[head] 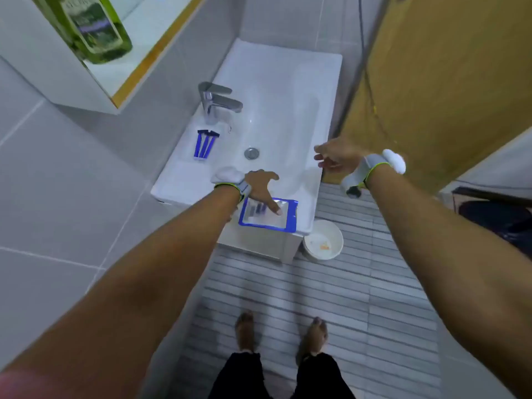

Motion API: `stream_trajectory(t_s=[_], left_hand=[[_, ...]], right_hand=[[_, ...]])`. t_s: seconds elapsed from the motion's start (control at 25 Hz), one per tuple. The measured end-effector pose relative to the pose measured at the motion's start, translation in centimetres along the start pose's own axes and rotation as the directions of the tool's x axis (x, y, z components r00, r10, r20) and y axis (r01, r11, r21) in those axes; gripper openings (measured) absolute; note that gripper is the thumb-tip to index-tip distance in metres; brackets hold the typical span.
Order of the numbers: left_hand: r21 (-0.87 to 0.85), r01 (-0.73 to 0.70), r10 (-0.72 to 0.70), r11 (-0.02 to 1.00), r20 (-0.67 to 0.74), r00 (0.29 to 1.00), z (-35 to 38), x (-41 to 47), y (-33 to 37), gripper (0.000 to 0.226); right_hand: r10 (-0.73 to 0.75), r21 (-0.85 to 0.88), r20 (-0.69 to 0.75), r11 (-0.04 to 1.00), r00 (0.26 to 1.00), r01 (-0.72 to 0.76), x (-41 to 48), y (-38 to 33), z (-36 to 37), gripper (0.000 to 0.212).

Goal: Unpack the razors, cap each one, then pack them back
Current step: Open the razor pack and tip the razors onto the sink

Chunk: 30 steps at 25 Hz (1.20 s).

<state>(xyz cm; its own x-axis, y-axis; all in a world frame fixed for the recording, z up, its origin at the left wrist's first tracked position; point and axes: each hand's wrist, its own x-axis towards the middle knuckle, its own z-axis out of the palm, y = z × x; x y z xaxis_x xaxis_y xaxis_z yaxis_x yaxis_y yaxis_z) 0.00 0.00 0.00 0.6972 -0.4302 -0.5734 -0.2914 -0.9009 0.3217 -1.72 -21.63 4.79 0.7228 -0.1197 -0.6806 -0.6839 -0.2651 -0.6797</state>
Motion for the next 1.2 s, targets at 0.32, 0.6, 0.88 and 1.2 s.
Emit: stream_trajectory(t_s=[0.32,0.6,0.88,1.2], left_hand=[[0.401,-0.177,0.194,0.899,-0.001,0.981,6.2,2.9,-5.2,0.137],[0.3,-0.242,0.29,0.923,-0.125,0.949,2.0,3.6,-5.4,0.124],[-0.217,-0.328,0.222,0.919,-0.402,0.888,-11.5,0.8,-0.8,0.088],[-0.665,-0.302,0.097,0.683,-0.327,0.94,-22.5,-3.3,5.9,0.026]], right_hand=[[0.102,-0.233,-0.105,0.965,0.989,-0.124,4.1,9.2,7.9,0.022],[0.154,0.094,-0.1,0.985,0.983,-0.145,3.3,7.7,8.2,0.009],[-0.049,0.053,-0.063,0.997,0.997,0.053,-3.0,-6.5,2.2,0.023],[-0.412,-0.163,-0.303,0.911,0.859,0.38,-7.6,-15.5,-1.8,0.024]])
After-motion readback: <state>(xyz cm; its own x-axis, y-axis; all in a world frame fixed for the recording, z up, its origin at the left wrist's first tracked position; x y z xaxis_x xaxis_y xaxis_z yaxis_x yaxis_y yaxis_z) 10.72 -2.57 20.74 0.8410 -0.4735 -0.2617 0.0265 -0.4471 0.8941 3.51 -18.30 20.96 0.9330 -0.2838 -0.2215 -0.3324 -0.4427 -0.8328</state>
